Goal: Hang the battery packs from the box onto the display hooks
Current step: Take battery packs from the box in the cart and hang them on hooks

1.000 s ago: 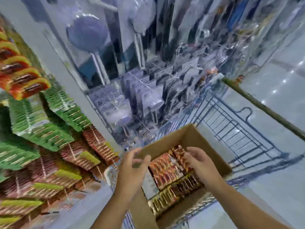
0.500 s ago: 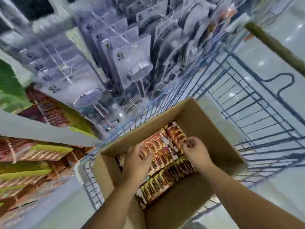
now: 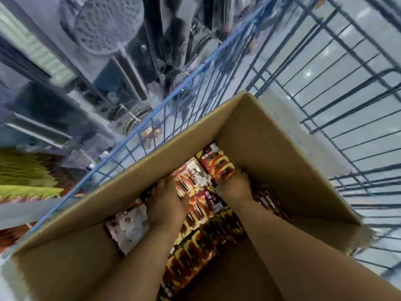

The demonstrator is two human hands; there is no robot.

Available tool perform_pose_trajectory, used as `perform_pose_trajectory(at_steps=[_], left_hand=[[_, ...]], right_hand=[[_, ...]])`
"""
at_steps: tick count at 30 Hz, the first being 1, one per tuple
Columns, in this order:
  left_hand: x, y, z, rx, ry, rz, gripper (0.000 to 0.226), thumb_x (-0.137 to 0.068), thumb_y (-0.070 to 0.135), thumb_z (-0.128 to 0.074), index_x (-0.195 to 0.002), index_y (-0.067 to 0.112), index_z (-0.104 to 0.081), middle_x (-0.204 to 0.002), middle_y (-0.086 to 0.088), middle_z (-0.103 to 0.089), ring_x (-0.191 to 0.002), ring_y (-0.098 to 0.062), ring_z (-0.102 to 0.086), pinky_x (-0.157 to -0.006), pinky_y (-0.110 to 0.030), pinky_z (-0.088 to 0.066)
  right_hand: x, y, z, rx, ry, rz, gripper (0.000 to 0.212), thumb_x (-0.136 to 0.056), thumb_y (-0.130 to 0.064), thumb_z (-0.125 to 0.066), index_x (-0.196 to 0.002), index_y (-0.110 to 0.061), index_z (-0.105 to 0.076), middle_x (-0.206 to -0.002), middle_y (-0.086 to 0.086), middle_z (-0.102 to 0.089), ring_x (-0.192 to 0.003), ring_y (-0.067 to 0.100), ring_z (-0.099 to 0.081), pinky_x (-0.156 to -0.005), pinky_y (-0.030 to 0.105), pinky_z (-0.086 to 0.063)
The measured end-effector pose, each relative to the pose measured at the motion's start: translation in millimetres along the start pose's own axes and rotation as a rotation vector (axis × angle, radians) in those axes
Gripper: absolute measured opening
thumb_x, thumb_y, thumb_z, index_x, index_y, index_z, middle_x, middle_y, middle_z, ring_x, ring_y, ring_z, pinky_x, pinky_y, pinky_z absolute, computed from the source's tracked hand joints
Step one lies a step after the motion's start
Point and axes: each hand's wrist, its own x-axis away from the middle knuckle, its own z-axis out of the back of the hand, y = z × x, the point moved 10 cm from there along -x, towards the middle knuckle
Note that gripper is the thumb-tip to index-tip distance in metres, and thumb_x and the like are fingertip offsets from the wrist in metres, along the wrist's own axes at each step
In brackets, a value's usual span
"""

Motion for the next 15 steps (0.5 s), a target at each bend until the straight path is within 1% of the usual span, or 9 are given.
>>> perform_pose_trajectory(at_steps=[1, 4, 7, 9, 11, 12, 13, 14, 15], left_hand=[[-1.6, -0.5, -4.8, -0.022, 0.007, -0.013, 0.076, -0.095, 0.053, -0.066, -0.159, 0.025, -0.035, -0.157, -0.005, -0.044, -0.141, -0.03, -0.043, -0.112, -0.045, -0.043], [-5.4, -1.1, -13.8, -0.112, 0.018, -0.039, 0.082, -0.094, 0.051, -0.068, -0.161, 0.023, -0.031, -0.159, -0.006, -0.041, -0.143, -0.029, -0.04, -0.115, -0.045, -0.039], [-5.2, -2.2, -13.8, -0.254, 0.016, -0.038, 0.08, -0.093, 0.053, -0.068, -0.158, 0.021, -0.035, -0.153, -0.005, -0.045, -0.14, -0.027, -0.042, -0.113, -0.041, -0.035], [-1.0, -1.7, -10.5, -0.317, 0.007, -0.03, 0.079, -0.091, 0.056, -0.069, -0.155, 0.021, -0.039, -0.148, -0.004, -0.049, -0.136, -0.025, -0.046, -0.109, -0.039, -0.037], [1.0, -2.0, -7.8, -0.271, -0.006, -0.007, 0.073, -0.091, 0.055, -0.07, -0.15, 0.022, -0.043, -0.146, -0.003, -0.05, -0.132, -0.024, -0.051, -0.096, -0.037, -0.045], [0.6, -2.5, -6.3, -0.206, -0.019, 0.011, 0.068, -0.092, 0.053, -0.071, -0.146, 0.022, -0.045, -0.145, -0.002, -0.051, -0.129, -0.024, -0.054, -0.086, -0.036, -0.046], [-1.2, -3.6, -4.4, -0.129, -0.033, 0.034, 0.062, -0.093, 0.051, -0.071, -0.143, 0.023, -0.046, -0.145, -0.001, -0.052, -0.128, -0.025, -0.056, -0.08, -0.035, -0.044], [-3.4, -5.7, -3.5, -0.052, -0.055, 0.062, 0.058, -0.094, 0.049, -0.07, -0.142, 0.024, -0.047, -0.145, 0.0, -0.055, -0.129, -0.026, -0.056, -0.08, -0.035, -0.044], [-6.2, -7.6, -4.4, 0.017, -0.087, 0.083, 0.057, -0.095, 0.048, -0.07, -0.143, 0.026, -0.047, -0.146, 0.001, -0.057, -0.131, -0.028, -0.056, -0.084, -0.036, -0.045]], right_hand=[[-5.2, 2.6, -7.3, 0.011, -0.009, -0.012, 0.043, -0.1, -0.023, -0.064, -0.135, 0.002, -0.058, -0.139, 0.022, -0.057, -0.129, 0.04, -0.053, -0.106, 0.042, -0.043], [-14.4, 8.5, -20.4, 0.153, -0.011, -0.048, 0.071, -0.098, -0.052, -0.06, -0.15, -0.007, -0.042, -0.151, 0.02, -0.042, -0.136, 0.038, -0.044, -0.111, 0.043, -0.04], [-12.0, 10.9, -20.4, 0.211, -0.016, -0.073, 0.086, -0.092, -0.059, -0.069, -0.152, -0.006, -0.036, -0.153, 0.019, -0.035, -0.141, 0.036, -0.038, -0.114, 0.044, -0.038], [-11.1, 11.4, -19.3, 0.238, -0.005, -0.073, 0.091, -0.089, -0.062, -0.071, -0.151, -0.006, -0.036, -0.154, 0.018, -0.034, -0.144, 0.036, -0.036, -0.117, 0.046, -0.034], [-11.9, 10.8, -20.7, 0.21, -0.015, -0.082, 0.098, -0.084, -0.062, -0.076, -0.151, -0.006, -0.033, -0.156, 0.017, -0.034, -0.146, 0.036, -0.033, -0.118, 0.047, -0.032], [-11.6, 11.2, -20.4, 0.189, -0.021, -0.09, 0.102, -0.081, -0.061, -0.08, -0.151, -0.006, -0.031, -0.156, 0.017, -0.034, -0.147, 0.035, -0.033, -0.118, 0.048, -0.033], [-13.2, 12.7, -19.4, 0.167, -0.013, -0.094, 0.104, -0.078, -0.059, -0.084, -0.15, -0.006, -0.031, -0.156, 0.016, -0.036, -0.146, 0.035, -0.035, -0.117, 0.048, -0.034], [-12.4, 11.7, -16.6, 0.141, -0.005, -0.093, 0.102, -0.076, -0.056, -0.086, -0.148, -0.007, -0.032, -0.154, 0.016, -0.04, -0.145, 0.035, -0.038, -0.116, 0.048, -0.035], [-13.9, 10.7, -14.6, 0.119, 0.011, -0.08, 0.097, -0.077, -0.054, -0.087, -0.146, -0.009, -0.036, -0.151, 0.015, -0.044, -0.142, 0.035, -0.041, -0.115, 0.047, -0.037]])
